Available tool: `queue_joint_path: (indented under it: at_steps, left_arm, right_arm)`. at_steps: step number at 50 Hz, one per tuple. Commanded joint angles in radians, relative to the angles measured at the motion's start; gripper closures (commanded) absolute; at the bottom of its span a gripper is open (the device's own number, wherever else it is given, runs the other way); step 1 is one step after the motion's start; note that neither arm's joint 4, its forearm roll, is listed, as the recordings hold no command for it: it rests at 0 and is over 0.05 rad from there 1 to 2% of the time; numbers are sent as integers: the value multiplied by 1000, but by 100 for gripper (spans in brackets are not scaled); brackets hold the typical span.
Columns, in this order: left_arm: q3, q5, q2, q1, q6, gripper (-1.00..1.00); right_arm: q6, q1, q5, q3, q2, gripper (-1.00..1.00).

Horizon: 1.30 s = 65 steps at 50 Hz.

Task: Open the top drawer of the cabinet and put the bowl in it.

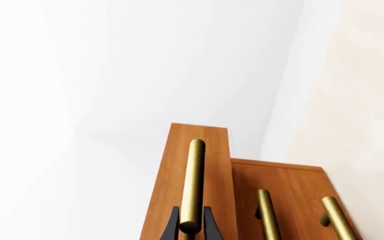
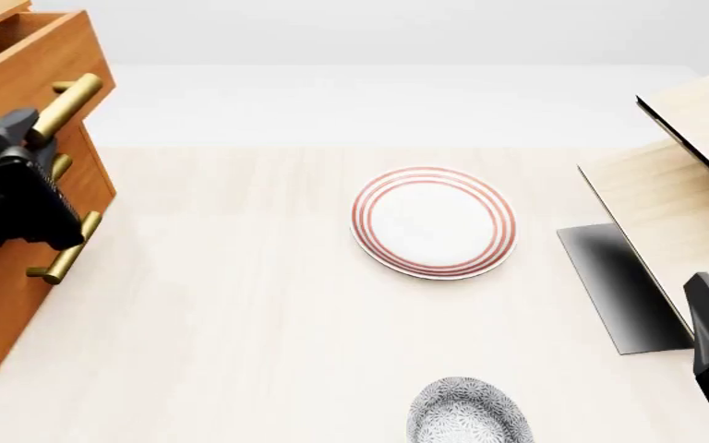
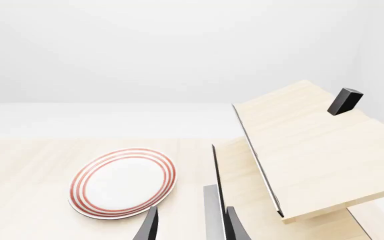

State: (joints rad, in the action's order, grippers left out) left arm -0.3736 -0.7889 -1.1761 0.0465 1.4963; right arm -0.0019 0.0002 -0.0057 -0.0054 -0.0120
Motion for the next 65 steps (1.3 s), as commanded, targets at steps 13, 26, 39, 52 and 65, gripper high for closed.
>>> queue_joint_path:
  at_steps: [13, 26, 39, 52, 65]
  left_arm:
    - [-2, -18, -59, -90, 4, 100]
    - [-4, -33, -78, -119, -1, 100]
    - [10, -29, -56, -133, 6, 100]
    - [32, -37, -29, -153, -6, -100]
    - [86, -21, 122, -171, 40, -100]
  right_arm:
    - [0, 0, 1, 1, 2, -100]
    - [1, 0, 1, 1, 3, -100]
    - [1, 0, 1, 1, 2, -100]
    - [0, 0, 1, 1, 2, -100]
    - [1, 0, 1, 1, 3, -100]
